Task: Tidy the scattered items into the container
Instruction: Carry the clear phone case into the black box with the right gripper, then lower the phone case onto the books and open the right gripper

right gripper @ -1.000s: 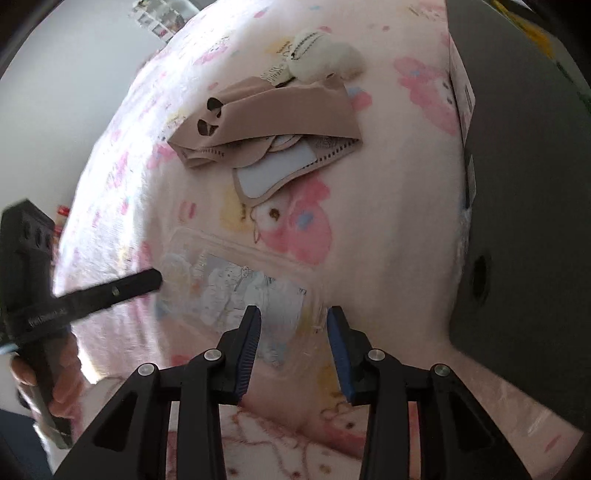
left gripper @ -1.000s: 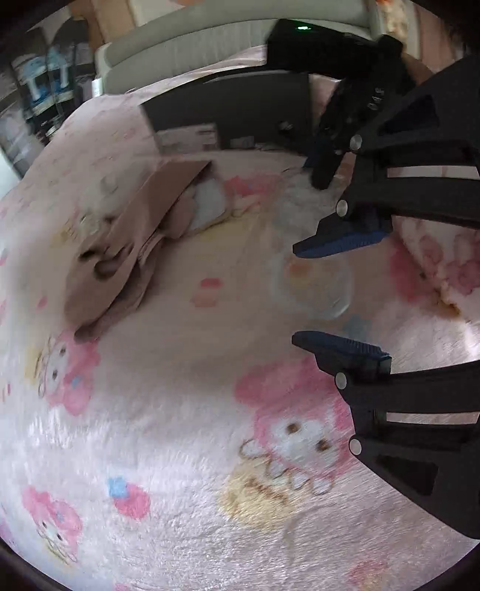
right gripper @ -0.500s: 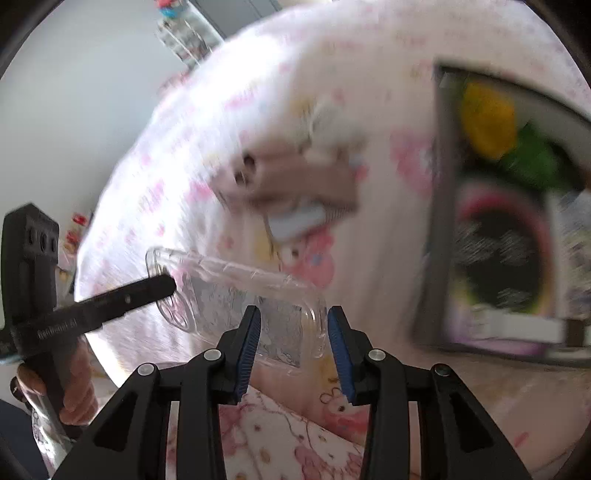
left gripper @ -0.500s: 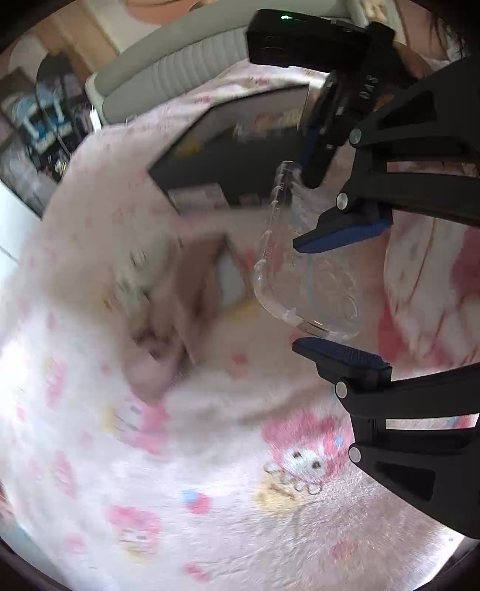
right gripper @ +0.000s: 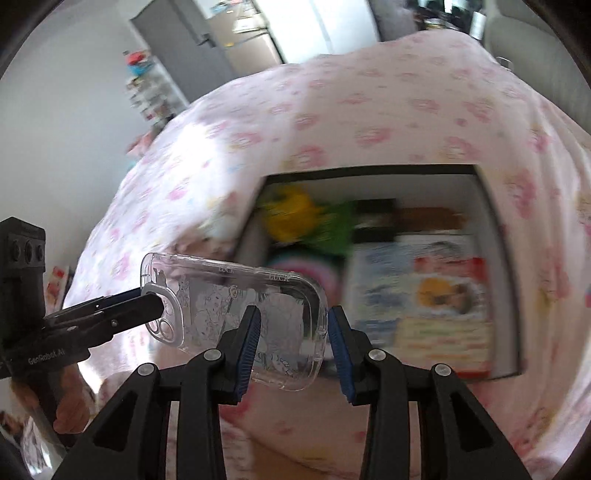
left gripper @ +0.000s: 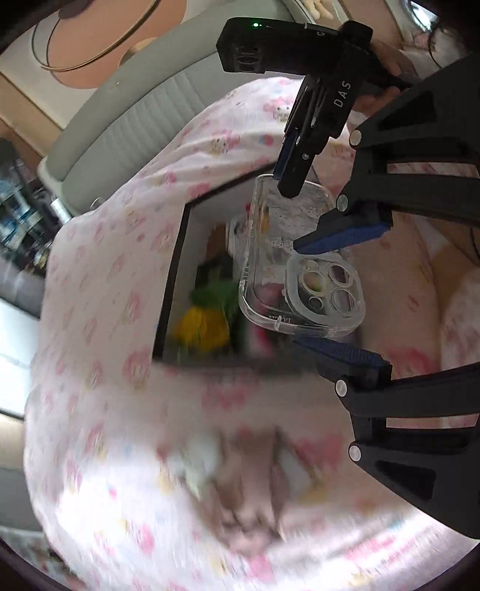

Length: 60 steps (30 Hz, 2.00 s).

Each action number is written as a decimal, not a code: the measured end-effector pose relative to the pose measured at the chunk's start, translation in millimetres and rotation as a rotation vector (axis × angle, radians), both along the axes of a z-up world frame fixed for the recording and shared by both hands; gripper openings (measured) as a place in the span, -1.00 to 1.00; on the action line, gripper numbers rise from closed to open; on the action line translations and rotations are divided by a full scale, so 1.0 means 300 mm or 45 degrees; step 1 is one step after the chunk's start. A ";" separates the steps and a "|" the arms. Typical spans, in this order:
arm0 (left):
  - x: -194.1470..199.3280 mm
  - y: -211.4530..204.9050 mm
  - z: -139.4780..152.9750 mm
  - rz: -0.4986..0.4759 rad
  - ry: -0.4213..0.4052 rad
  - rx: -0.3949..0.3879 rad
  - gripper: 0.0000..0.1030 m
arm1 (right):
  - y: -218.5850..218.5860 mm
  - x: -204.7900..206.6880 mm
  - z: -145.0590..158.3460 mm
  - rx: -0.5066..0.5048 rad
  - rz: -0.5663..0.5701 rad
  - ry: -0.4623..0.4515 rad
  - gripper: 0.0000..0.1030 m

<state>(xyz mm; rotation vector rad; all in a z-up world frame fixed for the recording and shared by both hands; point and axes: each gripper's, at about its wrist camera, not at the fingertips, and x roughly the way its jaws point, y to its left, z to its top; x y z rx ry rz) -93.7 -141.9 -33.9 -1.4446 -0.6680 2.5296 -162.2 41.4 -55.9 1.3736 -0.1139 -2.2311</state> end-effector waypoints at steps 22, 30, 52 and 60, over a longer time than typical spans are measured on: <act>-0.313 0.219 -0.345 -0.186 -0.320 0.092 -0.11 | 0.182 -0.240 -0.256 0.393 -0.150 -0.063 -0.33; -0.301 0.206 -0.329 -0.097 -0.276 0.114 -0.11 | 0.184 -0.228 -0.191 0.311 -0.175 0.041 -0.33; -0.303 0.302 -0.281 -0.173 -0.281 0.133 -0.09 | 0.182 -0.248 -0.263 0.321 -0.151 -0.116 -0.37; -0.258 0.313 -0.304 -0.190 -0.319 0.163 -0.09 | 0.159 -0.240 -0.301 0.342 -0.111 -0.183 -0.36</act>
